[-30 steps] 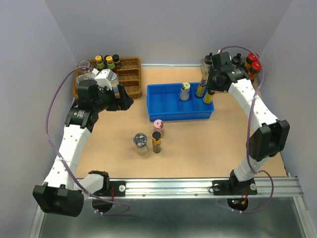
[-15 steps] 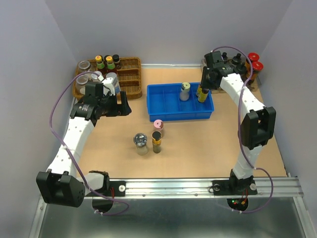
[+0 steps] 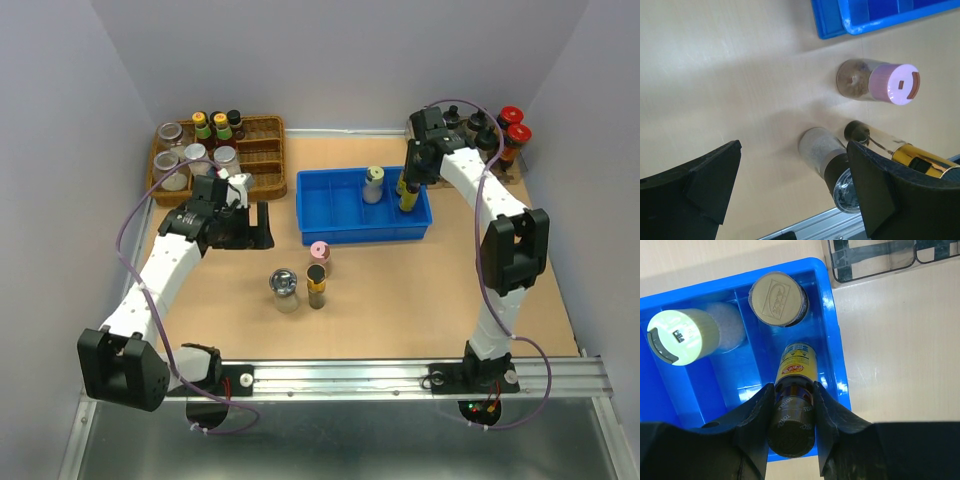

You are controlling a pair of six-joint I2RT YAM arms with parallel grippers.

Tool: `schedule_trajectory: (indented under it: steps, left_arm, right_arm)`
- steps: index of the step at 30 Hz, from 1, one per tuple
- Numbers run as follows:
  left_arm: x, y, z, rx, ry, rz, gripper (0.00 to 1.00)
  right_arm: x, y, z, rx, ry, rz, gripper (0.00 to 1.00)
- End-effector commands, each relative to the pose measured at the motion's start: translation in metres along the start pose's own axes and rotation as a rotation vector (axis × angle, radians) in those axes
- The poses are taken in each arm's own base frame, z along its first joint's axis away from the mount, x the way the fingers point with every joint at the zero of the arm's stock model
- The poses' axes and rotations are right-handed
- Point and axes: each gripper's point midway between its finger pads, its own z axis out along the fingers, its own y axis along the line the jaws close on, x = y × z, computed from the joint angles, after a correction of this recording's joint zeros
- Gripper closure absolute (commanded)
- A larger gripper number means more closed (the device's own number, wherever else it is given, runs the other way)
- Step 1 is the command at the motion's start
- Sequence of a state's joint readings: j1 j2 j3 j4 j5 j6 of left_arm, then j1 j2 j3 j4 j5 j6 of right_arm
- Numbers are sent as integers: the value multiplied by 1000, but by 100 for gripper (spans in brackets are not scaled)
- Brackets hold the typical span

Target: Organize the condiment bottles

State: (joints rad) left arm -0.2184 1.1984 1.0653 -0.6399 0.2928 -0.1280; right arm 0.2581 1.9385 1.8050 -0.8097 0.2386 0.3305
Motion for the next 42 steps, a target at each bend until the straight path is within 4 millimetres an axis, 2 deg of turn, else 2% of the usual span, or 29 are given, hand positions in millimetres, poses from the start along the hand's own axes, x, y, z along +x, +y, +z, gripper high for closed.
schedule_trajectory:
  steps: [1,13,18,19,21,22,24,25,27,28,29,33,38,39,41,42]
  left_arm:
    - [12,0,3,-19,34,21,1]
    - [44,9,13,-80,86,12,1]
    - [38,8,11,-81,78,18,1]
    - [36,8,12,-83,78,19,1]
    - [35,8,12,-84,79,20,1]
    - [35,8,12,-84,79,20,1]
    - [34,7,11,-83,76,21,1]
    - [34,7,11,-82,75,23,1]
    - [33,7,10,-85,73,23,1]
    - [33,7,9,-84,70,24,1]
    - [32,7,9,-84,68,24,1]
    - [31,7,8,-84,63,25,1]
    - [25,5,4,-85,48,30,1]
    - [21,4,2,-83,38,34,1]
    - [14,0,-1,-71,19,41,1]
    - [10,0,-2,-70,11,47,1]
  right_arm:
    - [-22,3,-2,-24,-72,10,100]
    - [-15,1,11,-10,-43,2,99]
    - [-13,2,15,-9,-35,0,95]
    - [-13,1,16,-8,-35,2,88]
    - [-12,0,17,-7,-31,0,80]
    - [-11,1,16,-9,-29,-2,66]
    - [-11,0,16,-8,-29,-1,48]
    - [-13,-1,13,-11,-35,2,33]
    - [-16,1,7,-16,-48,3,20]
    - [-21,0,2,-19,-64,8,9]
    - [-25,1,-2,-24,-75,9,2]
    - [-46,3,-27,-52,-140,25,0]
    - [-61,6,-63,-101,-193,49,0]
    - [-67,4,-79,-116,-222,58,0]
    - [-68,2,-94,-129,-242,61,0]
    - [-72,0,-113,-143,-274,64,0]
